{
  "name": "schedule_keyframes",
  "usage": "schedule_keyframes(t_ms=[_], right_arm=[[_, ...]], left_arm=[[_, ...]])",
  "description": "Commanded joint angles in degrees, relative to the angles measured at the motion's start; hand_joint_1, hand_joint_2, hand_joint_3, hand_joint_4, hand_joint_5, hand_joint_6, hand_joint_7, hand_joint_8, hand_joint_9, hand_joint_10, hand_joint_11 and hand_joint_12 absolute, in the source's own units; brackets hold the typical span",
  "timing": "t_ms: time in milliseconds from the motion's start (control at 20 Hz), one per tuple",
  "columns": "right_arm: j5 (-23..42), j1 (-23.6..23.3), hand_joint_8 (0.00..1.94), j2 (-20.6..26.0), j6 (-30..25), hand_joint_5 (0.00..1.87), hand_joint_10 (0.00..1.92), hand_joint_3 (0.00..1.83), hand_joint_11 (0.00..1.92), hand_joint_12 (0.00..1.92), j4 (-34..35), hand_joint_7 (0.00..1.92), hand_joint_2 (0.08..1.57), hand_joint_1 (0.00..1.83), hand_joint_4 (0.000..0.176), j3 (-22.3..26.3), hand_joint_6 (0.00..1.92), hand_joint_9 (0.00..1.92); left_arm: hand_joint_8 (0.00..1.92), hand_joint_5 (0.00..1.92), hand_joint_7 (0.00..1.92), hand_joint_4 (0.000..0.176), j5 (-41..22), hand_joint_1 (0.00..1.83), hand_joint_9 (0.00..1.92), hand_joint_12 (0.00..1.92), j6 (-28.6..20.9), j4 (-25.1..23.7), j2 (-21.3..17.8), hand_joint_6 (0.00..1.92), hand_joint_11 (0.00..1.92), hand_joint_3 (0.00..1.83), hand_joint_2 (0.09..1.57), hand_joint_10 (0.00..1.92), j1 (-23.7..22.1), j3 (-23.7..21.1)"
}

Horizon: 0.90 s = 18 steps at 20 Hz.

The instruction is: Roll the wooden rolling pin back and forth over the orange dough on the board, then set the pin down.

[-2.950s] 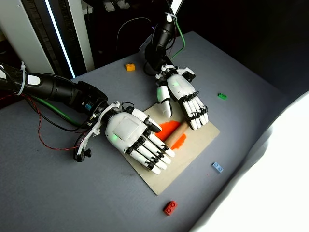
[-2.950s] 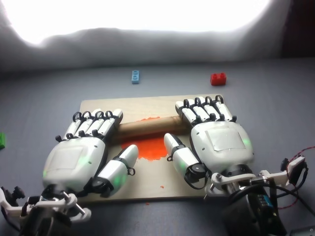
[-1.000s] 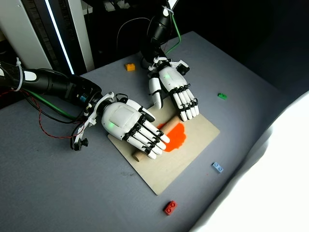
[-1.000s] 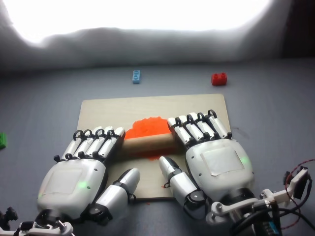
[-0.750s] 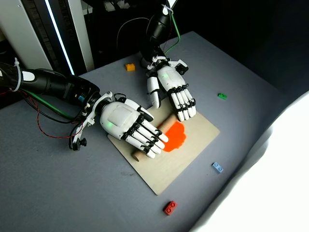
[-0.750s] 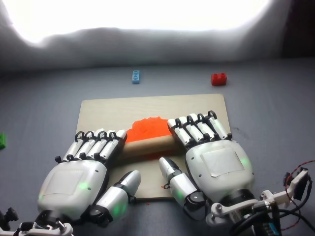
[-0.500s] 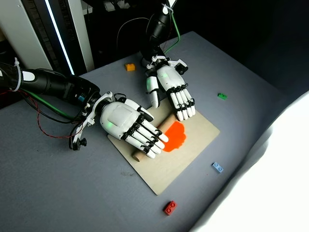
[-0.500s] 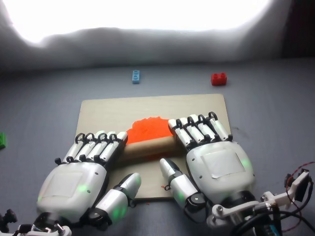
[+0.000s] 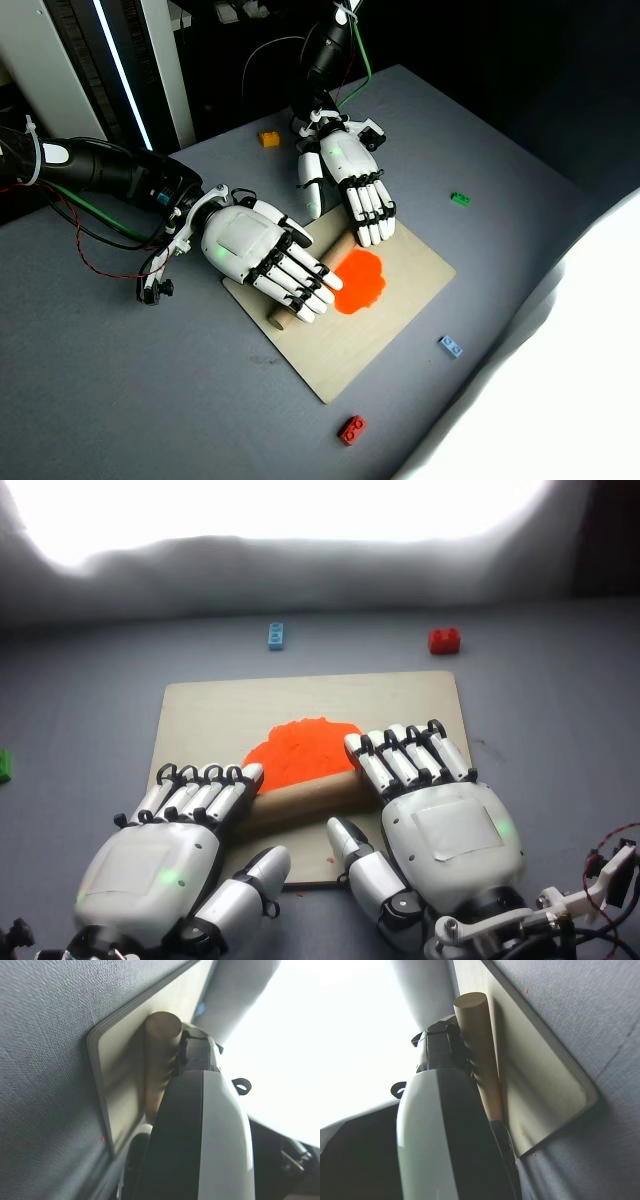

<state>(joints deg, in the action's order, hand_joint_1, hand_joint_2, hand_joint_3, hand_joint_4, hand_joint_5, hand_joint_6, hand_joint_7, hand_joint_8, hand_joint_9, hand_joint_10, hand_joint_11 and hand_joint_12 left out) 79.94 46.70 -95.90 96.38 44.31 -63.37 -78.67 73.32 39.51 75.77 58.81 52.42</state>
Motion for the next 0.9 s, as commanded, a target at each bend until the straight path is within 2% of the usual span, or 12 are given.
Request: schedule_keyframes(t_ms=[0,100,400,500,600,700,850], right_arm=[[2.75,0.47,0.0,-0.05,0.14,0.24,0.0,0.0,0.0,0.57,-2.1,0.3,1.44,0.0,0.0,0.2,0.0,0.26],[2.75,0.56,0.0,-0.04,0.13,0.24,0.0,0.0,0.0,0.48,-2.1,0.29,1.43,0.0,0.0,0.19,0.0,0.24],[3.04,0.72,0.01,0.0,0.53,0.28,0.02,0.0,0.0,0.62,-2.09,0.33,1.42,0.0,0.0,0.19,0.02,0.28],[3.41,0.71,0.01,0.0,0.94,0.27,0.01,0.0,0.0,0.6,-2.09,0.32,1.43,0.0,0.0,0.19,0.01,0.27],[3.76,0.72,0.0,-0.03,1.3,0.27,0.01,0.0,0.0,0.59,-2.09,0.32,1.43,0.0,0.0,0.22,0.01,0.27],[4.01,0.76,0.0,-0.03,1.56,0.27,0.01,0.0,0.0,0.57,-2.09,0.3,1.43,0.0,0.0,0.36,0.01,0.25],[4.17,0.8,0.0,-0.04,1.76,0.29,0.0,0.0,0.0,0.53,-2.09,0.28,1.43,0.0,0.0,0.61,0.01,0.24]], left_arm=[[0.0,0.19,0.25,0.0,-2.96,0.0,0.21,0.46,-0.17,-2.2,0.06,0.01,0.0,0.0,1.49,0.01,0.32,-0.2],[0.0,0.19,0.26,0.0,-2.96,0.0,0.22,0.49,-0.17,-2.22,-0.08,0.01,0.0,0.0,1.49,0.01,0.35,-0.34],[0.01,0.14,0.22,0.0,-2.96,0.0,0.17,0.34,-0.3,-2.22,-0.17,0.0,0.0,0.0,1.49,0.01,0.34,-0.21],[0.01,0.16,0.23,0.0,-2.96,0.0,0.19,0.38,-0.36,-2.22,-0.17,0.01,0.0,0.0,1.49,0.01,0.16,-0.03],[0.0,0.16,0.22,0.0,-2.96,0.0,0.16,0.31,-0.46,-2.22,-0.17,0.0,0.0,0.0,1.49,0.0,-0.1,0.2],[0.01,0.18,0.24,0.0,-2.96,0.0,0.18,0.35,-0.47,-2.22,-0.17,0.01,0.0,0.0,1.49,0.01,-0.32,0.36],[0.01,0.17,0.25,0.0,-2.96,0.0,0.19,0.32,-0.56,-2.22,-0.16,0.0,0.0,0.0,1.49,0.01,-0.69,0.61]])
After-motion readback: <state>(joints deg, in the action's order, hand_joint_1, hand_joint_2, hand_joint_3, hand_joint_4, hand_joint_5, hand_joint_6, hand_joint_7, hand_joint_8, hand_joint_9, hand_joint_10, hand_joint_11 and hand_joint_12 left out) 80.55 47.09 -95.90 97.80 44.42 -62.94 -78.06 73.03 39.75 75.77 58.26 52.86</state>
